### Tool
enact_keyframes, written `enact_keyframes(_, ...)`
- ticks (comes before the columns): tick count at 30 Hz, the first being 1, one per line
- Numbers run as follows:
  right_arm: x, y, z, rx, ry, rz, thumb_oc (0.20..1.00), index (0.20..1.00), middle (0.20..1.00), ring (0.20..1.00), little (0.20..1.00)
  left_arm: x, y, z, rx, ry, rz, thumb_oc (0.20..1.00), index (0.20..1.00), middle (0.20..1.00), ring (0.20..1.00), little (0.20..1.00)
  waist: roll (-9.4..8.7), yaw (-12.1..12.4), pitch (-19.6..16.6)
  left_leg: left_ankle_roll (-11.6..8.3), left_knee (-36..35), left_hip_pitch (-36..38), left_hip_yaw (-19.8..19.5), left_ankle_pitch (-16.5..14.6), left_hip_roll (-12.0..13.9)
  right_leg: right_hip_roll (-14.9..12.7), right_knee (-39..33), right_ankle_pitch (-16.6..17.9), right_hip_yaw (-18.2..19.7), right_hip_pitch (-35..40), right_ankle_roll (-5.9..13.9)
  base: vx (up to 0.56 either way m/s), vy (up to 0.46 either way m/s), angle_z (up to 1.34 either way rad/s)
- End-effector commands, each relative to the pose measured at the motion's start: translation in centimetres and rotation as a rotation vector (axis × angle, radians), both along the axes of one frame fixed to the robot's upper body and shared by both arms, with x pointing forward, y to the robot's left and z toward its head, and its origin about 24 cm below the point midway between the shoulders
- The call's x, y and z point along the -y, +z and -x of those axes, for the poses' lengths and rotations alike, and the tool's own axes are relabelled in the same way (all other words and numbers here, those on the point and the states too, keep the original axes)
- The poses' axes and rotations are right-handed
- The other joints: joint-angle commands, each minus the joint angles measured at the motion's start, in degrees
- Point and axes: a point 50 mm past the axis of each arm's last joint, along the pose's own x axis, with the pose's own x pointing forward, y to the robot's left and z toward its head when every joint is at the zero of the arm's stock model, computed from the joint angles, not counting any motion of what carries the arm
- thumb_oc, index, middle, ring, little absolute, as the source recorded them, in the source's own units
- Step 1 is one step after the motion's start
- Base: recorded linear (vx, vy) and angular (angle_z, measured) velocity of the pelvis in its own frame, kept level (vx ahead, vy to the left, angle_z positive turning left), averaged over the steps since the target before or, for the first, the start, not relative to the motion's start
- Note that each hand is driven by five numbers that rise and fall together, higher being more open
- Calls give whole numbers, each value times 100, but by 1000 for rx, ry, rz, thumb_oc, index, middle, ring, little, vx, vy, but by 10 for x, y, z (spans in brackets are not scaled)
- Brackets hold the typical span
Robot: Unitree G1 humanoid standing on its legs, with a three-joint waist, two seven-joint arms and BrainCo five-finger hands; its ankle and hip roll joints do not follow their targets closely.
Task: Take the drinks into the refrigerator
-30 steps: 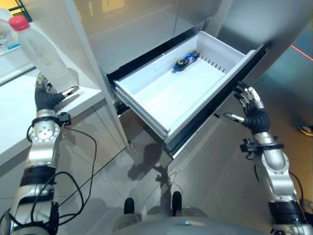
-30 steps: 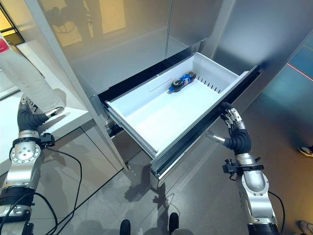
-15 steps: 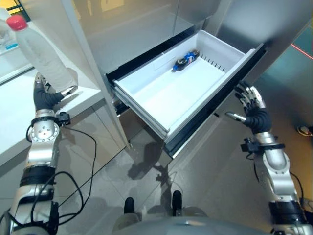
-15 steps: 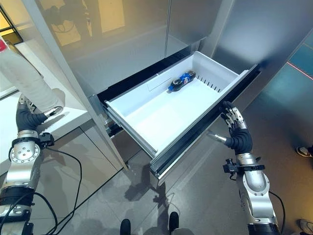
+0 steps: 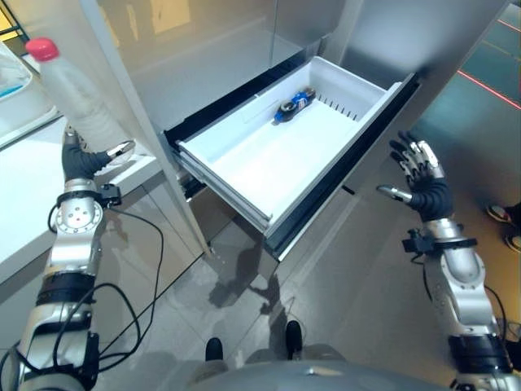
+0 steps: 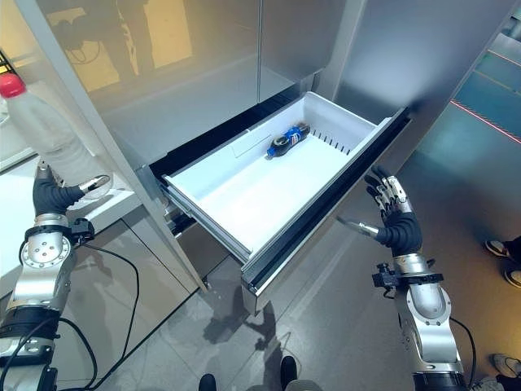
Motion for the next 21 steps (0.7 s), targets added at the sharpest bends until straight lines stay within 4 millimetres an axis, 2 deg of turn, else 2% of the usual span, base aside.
enact_keyframes(1, 7, 36, 7, 187, -9, -2, 1000, 1000, 1000, 1000, 1000, 8, 41, -21, 120, -21, -68, 1000, 1000, 1000, 1000, 1000, 88, -139, -65, 477, 144, 520, -146, -881, -350, 290, 268, -950, -113, 592, -49, 0, 0, 0)
enact_keyframes(3, 6, 36, 7, 187, -4, -5, 1000, 1000, 1000, 1000, 1000, 11, 42, -24, 123, -31, -60, 1000, 1000, 1000, 1000, 1000, 91, -147, -59, 473, 132, 527, -143, -867, -346, 291, 270, -946, -126, 594, -52, 0, 0, 0)
enact_keyframes(4, 5, 37, 7, 189, -1, -6, 1000, 1000, 1000, 1000, 1000, 12, 41, -25, 124, -36, -55, 809, 809, 809, 809, 809, 90, -150, -59, 473, 126, 530, -145, -864, -346, 294, 266, -942, -125, 598, -52, 0, 0, 0)
enact_keyframes(5, 5, 36, 7, 188, -1, -6, 1000, 1000, 1000, 1000, 1000, 14, 41, -26, 126, -40, -49, 200, 200, 200, 200, 200, 93, -152, -57, 473, 119, 538, -145, -858, -346, 298, 262, -941, -122, 602, -54, 0, 0, 0)
enact_keyframes(21, 2, 39, 7, 205, 14, -20, 1000, 1000, 1000, 1000, 1000, 26, 23, -32, 63, -78, -28, 200, 200, 200, 200, 200, 132, -182, -37, 473, 56, 533, -169, -780, -358, 286, 223, -865, -119, 606, -45, 0, 0, 0)
